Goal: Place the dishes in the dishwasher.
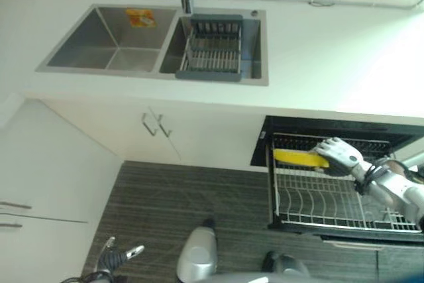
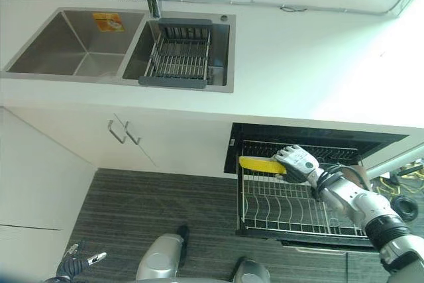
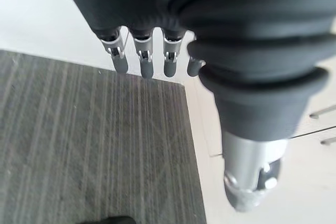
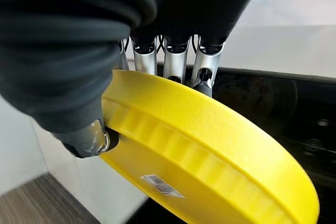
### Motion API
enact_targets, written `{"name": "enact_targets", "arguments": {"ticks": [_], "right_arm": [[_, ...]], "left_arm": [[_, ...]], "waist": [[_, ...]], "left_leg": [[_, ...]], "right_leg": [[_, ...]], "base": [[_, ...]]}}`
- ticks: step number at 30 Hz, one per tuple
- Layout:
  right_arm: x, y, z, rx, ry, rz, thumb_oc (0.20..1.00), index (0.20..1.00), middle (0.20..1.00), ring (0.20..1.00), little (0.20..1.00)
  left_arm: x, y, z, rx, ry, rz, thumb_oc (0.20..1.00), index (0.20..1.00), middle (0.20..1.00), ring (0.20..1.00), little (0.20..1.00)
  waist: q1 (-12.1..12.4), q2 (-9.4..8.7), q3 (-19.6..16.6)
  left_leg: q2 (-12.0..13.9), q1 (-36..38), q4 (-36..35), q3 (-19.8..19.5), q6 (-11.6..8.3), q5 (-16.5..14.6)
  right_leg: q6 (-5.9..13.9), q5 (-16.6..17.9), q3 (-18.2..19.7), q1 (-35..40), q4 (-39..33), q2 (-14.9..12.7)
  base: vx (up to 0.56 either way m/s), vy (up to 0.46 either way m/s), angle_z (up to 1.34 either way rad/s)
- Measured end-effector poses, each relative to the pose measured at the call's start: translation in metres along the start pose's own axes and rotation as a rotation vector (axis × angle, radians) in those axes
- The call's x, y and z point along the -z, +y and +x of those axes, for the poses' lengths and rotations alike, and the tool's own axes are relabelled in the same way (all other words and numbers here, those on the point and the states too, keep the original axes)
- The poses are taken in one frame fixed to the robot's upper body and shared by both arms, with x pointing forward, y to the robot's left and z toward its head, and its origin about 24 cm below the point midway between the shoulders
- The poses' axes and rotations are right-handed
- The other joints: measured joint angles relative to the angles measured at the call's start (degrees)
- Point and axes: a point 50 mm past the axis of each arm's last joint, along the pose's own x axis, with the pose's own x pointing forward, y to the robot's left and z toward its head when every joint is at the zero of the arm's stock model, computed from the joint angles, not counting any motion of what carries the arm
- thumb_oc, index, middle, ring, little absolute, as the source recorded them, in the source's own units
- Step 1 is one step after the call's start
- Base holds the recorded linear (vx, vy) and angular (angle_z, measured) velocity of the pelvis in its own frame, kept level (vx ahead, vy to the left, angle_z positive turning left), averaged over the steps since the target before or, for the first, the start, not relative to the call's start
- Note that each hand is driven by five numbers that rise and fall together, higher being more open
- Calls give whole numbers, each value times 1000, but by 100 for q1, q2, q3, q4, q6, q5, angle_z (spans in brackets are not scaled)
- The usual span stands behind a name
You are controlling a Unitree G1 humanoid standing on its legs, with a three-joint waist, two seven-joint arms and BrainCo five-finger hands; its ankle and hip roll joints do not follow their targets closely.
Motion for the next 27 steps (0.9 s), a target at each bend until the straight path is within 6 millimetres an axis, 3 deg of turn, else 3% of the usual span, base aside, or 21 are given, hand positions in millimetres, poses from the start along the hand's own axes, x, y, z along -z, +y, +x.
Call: {"name": "enact_targets", "arguments": {"ticks": [4,8,14,17,18,23,27], "right_arm": [[23,-9,-13,-16,80,-80,200,200,200,200,200],[38,-24,-14,2,116,-135,200,200,200,200,200],[54,-33,-12,-28,142,-229,200,200,200,200,200],[59,-48,-1,1,150,-273,200,200,200,200,200],[61,-57,3,32,162,-293,200,200,200,200,200],[67,-73,13,85,209,-357,200,200,200,200,200],[95,-91,9,167,428,-441,200,200,200,200,200]], "left_arm": [[1,1,-2,4,-4,-3,1000,1000,1000,1000,1000],[-15,-2,0,19,-72,-15,1000,1000,1000,1000,1000],[-38,1,3,39,-160,-15,1000,1000,1000,1000,1000],[-37,3,3,40,-148,-28,1000,1000,1000,1000,1000],[-32,5,1,38,-131,-33,1000,1000,1000,1000,1000],[-41,1,3,62,-164,-45,1000,1000,1000,1000,1000],[-51,-7,3,97,-198,-58,1000,1000,1000,1000,1000]], "waist": [[-24,33,78],[-98,151,344],[-122,237,811],[-140,244,932],[-119,361,948],[-51,433,1006],[70,480,1073]], "left_leg": [[17,-430,627,29,7,-225],[94,-1175,1579,50,13,-488],[131,-1936,2234,95,24,-558],[152,-2066,2397,180,51,-575],[215,-2033,2460,75,-23,-691],[99,-2238,2410,139,89,-624],[101,-2613,2436,124,55,-505]], "right_leg": [[-34,-270,116,-470,682,-83],[-140,-645,279,-1283,1774,-215],[-260,-802,505,-2234,2790,-365],[-359,-757,538,-2460,2873,-516],[-298,-706,513,-2531,2909,-533],[-213,-572,582,-2740,2816,-624],[-161,-523,581,-3131,2887,-631]], "base": [[-26,20,-3],[-93,38,-2],[-103,8,-2],[-78,45,-5],[-108,53,-12],[-135,27,1],[-166,32,2]]}}
